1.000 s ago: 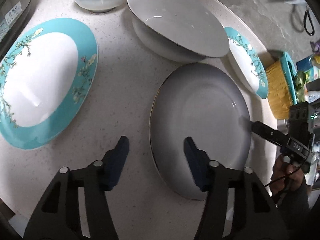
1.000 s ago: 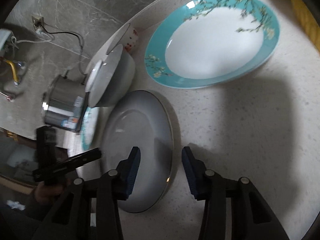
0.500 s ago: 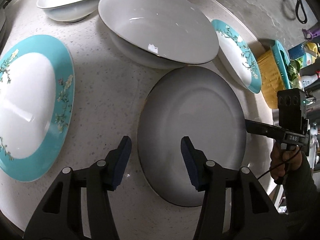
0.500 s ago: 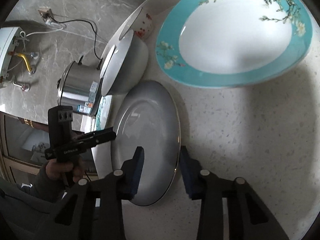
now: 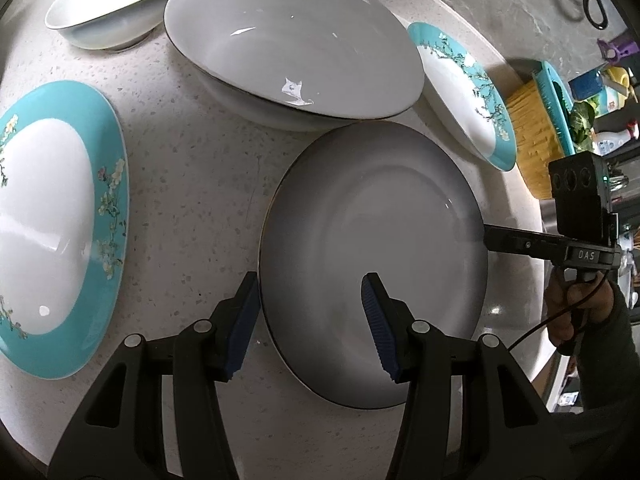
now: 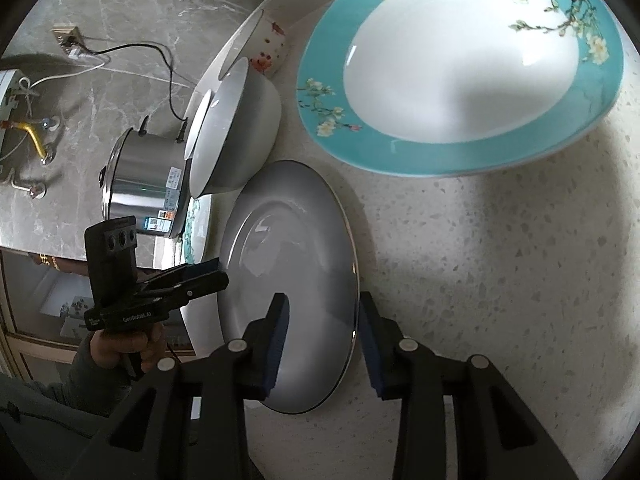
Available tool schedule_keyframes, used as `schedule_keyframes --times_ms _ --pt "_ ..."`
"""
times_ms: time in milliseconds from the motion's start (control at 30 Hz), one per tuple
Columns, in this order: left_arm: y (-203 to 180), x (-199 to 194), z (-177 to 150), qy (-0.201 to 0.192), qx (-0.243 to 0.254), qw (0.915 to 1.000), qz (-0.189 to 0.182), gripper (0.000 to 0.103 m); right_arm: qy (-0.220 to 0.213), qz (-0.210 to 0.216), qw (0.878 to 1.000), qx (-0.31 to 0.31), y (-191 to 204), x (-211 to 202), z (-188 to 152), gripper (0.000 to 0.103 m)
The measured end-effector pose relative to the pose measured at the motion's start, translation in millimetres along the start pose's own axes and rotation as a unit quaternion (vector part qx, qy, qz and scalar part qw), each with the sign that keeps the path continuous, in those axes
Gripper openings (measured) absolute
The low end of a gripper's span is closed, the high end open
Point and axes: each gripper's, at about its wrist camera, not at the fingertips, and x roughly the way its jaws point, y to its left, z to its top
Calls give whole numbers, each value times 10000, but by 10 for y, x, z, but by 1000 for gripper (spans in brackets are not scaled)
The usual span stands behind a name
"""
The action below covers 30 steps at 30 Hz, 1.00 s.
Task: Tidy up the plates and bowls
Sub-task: 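Close the left tool on the grey plate rim while the right tool grips its rim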
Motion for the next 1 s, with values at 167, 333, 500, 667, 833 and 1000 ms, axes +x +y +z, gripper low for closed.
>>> schedule_keyframes --times_ms 167,333,500,667,833,1000 --pt "32 -15 14 70 24 9998 170 32 178 -326 9992 -177 36 16 21 21" --pt "111 -38 16 74 -66 9998 157 21 295 -716 9966 -272 76 23 47 16" --pt "137 -51 20 81 -135 9998 158 20 218 -778 9967 -101 48 -4 24 16" --pt "94 -52 1 74 -174 9997 146 19 203 -859 9961 -39 58 -30 -21 16" --pt "56 -59 -40 113 -212 9996 140 19 169 -880 9960 43 83 -59 -55 16" --pt "-22 -118 -110 123 -241 9996 108 20 115 -919 9957 96 155 -131 -122 17"
